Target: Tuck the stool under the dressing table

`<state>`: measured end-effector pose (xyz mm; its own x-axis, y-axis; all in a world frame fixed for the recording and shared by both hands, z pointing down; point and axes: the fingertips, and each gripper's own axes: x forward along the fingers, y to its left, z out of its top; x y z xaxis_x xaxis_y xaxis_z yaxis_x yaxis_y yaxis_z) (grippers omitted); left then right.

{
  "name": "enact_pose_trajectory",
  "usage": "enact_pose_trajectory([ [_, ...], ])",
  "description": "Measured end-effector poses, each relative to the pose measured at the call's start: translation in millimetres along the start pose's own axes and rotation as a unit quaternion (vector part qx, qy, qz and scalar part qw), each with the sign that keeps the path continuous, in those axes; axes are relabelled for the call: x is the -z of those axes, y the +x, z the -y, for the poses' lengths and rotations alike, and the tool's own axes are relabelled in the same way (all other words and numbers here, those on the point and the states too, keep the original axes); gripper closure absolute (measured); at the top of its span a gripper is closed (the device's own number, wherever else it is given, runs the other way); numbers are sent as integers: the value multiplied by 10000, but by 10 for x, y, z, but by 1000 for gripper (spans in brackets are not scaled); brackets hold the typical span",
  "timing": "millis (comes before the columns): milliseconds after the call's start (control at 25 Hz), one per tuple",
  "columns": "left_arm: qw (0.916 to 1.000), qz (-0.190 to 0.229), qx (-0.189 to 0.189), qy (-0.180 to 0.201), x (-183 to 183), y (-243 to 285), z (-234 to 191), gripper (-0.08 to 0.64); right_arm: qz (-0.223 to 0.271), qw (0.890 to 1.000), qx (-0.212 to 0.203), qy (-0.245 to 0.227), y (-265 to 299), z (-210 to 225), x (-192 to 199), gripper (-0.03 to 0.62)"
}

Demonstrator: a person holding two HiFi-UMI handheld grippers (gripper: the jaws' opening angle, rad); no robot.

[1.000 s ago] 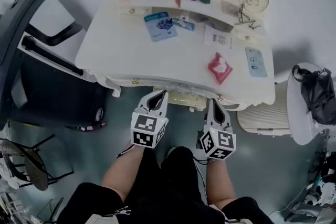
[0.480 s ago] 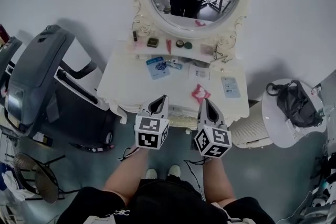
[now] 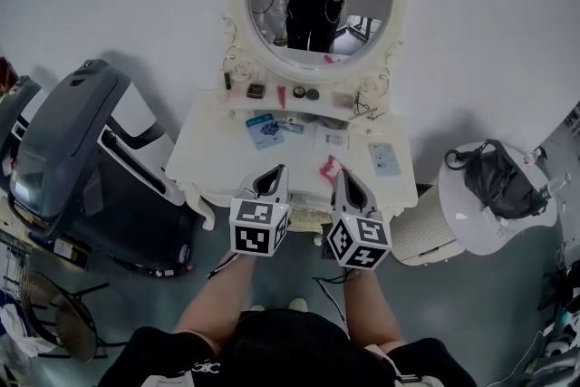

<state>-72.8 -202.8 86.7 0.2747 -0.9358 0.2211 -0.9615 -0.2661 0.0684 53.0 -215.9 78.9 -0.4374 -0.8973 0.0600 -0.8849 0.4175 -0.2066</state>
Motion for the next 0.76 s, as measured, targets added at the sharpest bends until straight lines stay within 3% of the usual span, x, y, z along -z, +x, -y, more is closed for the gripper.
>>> enact_pose_trajectory([
  [760, 9995, 90, 286, -88, -63, 19, 309, 555, 57, 9999, -83, 2, -135, 63, -126, 584],
])
